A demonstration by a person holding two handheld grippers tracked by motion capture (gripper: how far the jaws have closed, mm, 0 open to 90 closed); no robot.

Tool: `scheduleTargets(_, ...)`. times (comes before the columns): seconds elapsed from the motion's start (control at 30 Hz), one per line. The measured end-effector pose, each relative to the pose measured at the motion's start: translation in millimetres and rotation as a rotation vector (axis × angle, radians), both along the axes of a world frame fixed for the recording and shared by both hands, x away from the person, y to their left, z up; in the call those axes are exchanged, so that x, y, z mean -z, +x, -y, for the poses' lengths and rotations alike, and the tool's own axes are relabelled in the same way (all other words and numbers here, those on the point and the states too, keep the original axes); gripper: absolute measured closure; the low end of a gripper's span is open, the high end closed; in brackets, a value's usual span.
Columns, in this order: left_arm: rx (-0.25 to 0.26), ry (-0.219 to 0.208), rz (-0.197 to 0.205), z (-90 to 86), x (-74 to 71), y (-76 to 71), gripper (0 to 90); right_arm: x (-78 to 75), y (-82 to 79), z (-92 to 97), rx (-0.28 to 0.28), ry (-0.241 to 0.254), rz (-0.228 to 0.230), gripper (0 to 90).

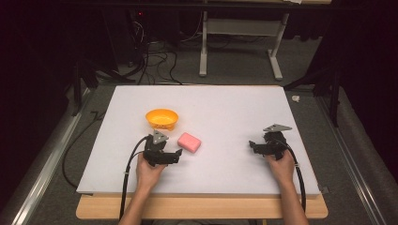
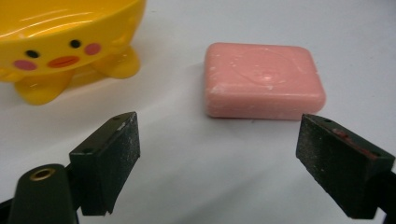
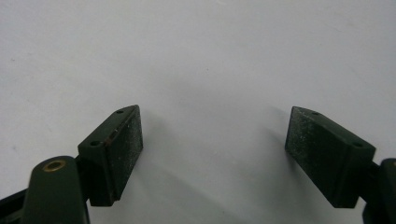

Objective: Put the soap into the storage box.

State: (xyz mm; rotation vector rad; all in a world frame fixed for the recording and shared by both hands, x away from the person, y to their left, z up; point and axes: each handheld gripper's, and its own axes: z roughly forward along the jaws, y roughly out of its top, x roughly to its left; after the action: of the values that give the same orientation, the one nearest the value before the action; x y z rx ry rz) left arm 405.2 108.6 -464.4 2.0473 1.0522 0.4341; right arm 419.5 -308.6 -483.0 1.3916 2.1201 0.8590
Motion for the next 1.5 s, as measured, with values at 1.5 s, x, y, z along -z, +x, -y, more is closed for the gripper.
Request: scheduleTargets(1.5, 0.023, 0.064, -0.058, 64.1, 12.9, 35.7, 6.4, -0.1, -0.2, -0.2, -0.001, -0.004, 0.003, 19.5)
